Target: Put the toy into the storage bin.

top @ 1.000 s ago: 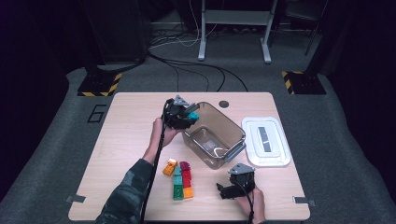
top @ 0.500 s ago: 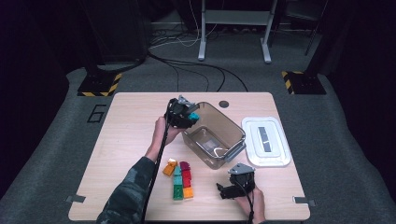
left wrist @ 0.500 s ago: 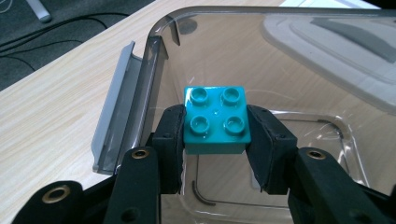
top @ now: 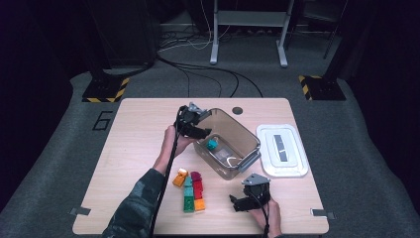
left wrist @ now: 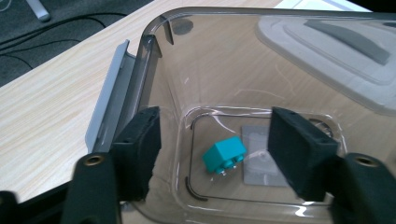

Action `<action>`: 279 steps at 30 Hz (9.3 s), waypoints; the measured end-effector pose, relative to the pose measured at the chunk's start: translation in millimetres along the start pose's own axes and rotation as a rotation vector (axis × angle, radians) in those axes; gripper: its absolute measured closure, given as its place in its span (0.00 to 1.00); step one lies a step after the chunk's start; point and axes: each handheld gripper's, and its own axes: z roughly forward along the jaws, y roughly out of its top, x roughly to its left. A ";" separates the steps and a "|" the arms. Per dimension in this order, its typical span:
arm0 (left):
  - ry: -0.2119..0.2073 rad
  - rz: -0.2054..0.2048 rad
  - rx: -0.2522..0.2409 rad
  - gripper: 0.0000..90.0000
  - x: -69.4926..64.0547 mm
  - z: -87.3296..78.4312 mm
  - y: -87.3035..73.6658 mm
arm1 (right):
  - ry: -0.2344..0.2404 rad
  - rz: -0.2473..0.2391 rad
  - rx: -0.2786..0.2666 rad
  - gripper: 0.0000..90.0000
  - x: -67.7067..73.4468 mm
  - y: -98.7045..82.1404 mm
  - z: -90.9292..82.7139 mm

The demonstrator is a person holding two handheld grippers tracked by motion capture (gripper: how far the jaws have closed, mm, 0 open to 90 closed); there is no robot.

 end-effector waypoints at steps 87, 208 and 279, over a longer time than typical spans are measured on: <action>-0.001 -0.153 0.022 0.64 -31.3 -36.2 -204.0 | -0.008 0.012 -0.002 0.01 -0.1 -0.2 0.0; 0.017 0.051 -0.108 0.65 10.7 -55.9 -17.7 | -0.012 0.017 -0.005 0.01 0.3 0.0 0.4; 0.006 -0.093 0.013 0.00 0.0 -31.2 -132.3 | -0.008 0.010 -0.002 0.01 -0.1 -0.1 0.1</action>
